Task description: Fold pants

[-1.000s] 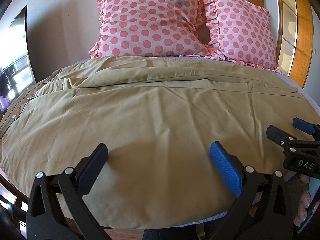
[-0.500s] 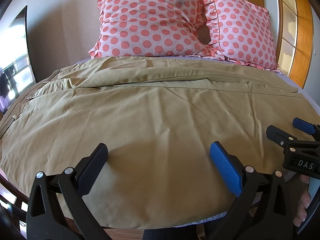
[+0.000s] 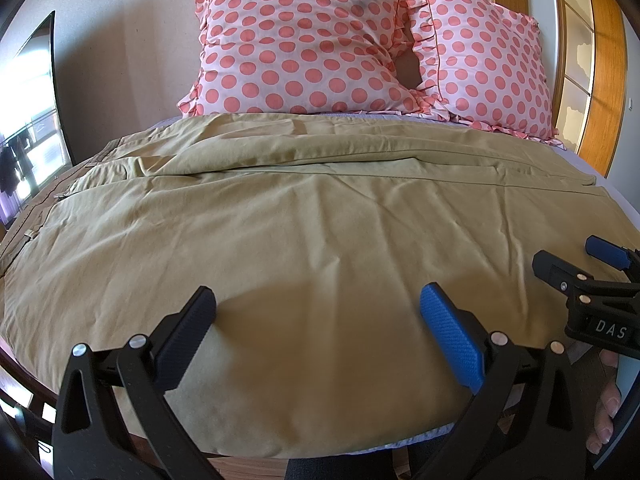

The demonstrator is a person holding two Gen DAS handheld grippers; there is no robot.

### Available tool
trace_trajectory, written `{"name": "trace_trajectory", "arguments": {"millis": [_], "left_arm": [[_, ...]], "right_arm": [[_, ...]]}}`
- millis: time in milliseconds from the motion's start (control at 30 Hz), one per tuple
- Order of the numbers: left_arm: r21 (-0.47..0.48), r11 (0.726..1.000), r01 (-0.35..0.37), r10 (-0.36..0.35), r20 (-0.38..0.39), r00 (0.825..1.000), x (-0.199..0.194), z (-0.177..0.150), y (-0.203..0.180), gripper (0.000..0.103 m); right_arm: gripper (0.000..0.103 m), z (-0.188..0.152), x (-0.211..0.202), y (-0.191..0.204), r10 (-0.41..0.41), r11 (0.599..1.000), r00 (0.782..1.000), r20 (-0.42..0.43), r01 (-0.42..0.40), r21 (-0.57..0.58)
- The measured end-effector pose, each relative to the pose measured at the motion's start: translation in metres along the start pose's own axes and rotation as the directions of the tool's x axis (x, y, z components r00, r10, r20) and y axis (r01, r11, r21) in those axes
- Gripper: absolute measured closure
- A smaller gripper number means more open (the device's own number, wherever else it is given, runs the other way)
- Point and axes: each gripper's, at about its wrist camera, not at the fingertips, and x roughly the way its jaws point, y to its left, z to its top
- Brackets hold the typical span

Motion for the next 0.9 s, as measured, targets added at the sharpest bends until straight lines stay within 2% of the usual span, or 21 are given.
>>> {"name": "trace_trajectory", "arguments": {"millis": [233,300,333,367,467,533,600,633,700,733,767,833,900], "left_arm": [[0.002,1.0,0.001,-0.001,-0.001,1.0,0.0,0.0,0.0,0.002],[0.007,1.0,0.012,-0.012,-0.017,1.0,0.0,0.002,0.001,0.002],[0.008,1.0,0.021,-0.021,-0.033,0.999,0.001,0.004,0.003,0.002],[0.013,1.0,0.021,-0.021,-0.038,0.999,0.0,0.006,0.005,0.002],[0.028,1.0,-0.005,0.005,0.022,1.0,-0.013,0.015,0.015,0.002],[0.03,0.999,-0.012,0.01,0.066,0.998,-0.02,0.023,0.018,0.002],[0.015,1.0,0.003,-0.004,0.092,0.996,-0.024,0.032,0.023,0.002],[0.008,1.0,0.012,-0.013,0.099,0.995,-0.024,0.036,0.023,0.002],[0.0,1.0,0.031,-0.031,0.114,0.993,-0.023,0.043,0.024,0.002],[-0.001,0.999,0.041,-0.041,0.125,0.991,-0.023,0.045,0.025,0.002],[0.002,0.999,0.043,-0.043,0.132,0.99,-0.022,0.048,0.025,0.002],[0.013,0.999,0.045,-0.046,0.145,0.988,-0.019,0.051,0.023,0.002],[0.025,0.999,0.043,-0.046,0.146,0.988,-0.014,0.056,0.023,0.002]], "right_arm": [[0.001,-0.007,0.003,-0.008,0.003,1.0,1.0,0.029,-0.003,-0.003],[0.001,-0.002,0.002,-0.011,0.023,1.0,1.0,0.012,-0.022,-0.022],[0.001,0.009,0.002,-0.017,0.036,0.999,0.999,-0.013,-0.036,-0.032],[0.001,0.015,0.001,-0.022,0.032,0.999,0.999,-0.002,-0.032,-0.027],[0.001,0.074,-0.02,-0.067,-0.082,0.995,0.992,0.093,0.076,0.061],[0.001,0.12,-0.009,-0.108,-0.152,0.974,0.986,0.062,0.139,0.177],[0.005,0.161,0.022,-0.149,-0.214,0.932,0.977,-0.024,0.212,0.295],[0.016,0.177,0.043,-0.167,-0.237,0.907,0.968,-0.082,0.251,0.338],[0.03,0.204,0.09,-0.201,-0.25,0.852,0.947,-0.203,0.314,0.418],[0.034,0.212,0.112,-0.217,-0.235,0.827,0.94,-0.246,0.326,0.457],[0.035,0.222,0.14,-0.234,-0.227,0.791,0.929,-0.291,0.35,0.501],[0.04,0.231,0.171,-0.251,-0.253,0.748,0.909,-0.332,0.401,0.528],[0.04,0.242,0.203,-0.265,-0.288,0.699,0.883,-0.37,0.458,0.549]]}}
